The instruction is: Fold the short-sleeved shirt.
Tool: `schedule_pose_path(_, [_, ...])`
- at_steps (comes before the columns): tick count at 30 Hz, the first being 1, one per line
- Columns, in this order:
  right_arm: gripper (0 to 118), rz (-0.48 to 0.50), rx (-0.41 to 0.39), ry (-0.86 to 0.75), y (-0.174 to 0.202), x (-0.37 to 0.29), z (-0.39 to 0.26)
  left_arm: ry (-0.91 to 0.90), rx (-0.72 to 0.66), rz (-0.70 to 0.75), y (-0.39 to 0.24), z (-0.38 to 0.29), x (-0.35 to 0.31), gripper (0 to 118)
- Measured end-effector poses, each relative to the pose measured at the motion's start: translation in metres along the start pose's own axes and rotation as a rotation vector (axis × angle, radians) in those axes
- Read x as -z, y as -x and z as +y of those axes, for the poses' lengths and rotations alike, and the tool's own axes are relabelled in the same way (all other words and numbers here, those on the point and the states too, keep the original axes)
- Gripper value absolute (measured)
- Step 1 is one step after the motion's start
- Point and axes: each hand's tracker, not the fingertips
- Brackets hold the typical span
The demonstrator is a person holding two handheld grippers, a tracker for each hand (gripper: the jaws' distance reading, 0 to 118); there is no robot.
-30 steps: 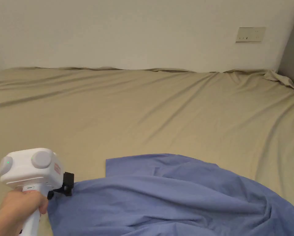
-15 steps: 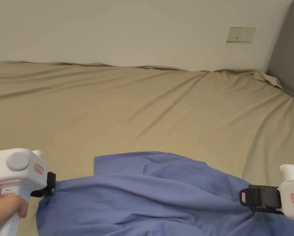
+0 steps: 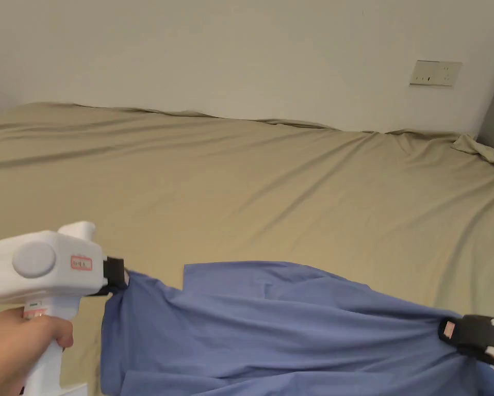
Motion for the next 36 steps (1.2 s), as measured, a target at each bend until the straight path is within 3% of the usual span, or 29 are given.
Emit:
schedule_pose_path(5, [7, 0.057, -0.087, -0.140, 0.035, -0.029, 0.034, -0.190, 0.040, -0.022, -0.020, 0.039, -0.060, 3])
schedule_pose_path(17, [7, 0.105, -0.244, -0.307, 0.106, -0.054, 0.140, -0.413, 0.123, -0.010, -0.053, 0.126, -0.154, 3])
schedule_pose_path(28, [6, 0.120, -0.257, -0.451, 0.145, -0.069, 0.233, -0.545, 0.197, 0.049, -0.073, 0.203, -0.207, 3])
schedule_pose_path(36, [6, 0.086, -0.215, -0.467, 0.141, -0.057, 0.249, -0.546, 0.196, 0.103, -0.068, 0.221, -0.205, 3])
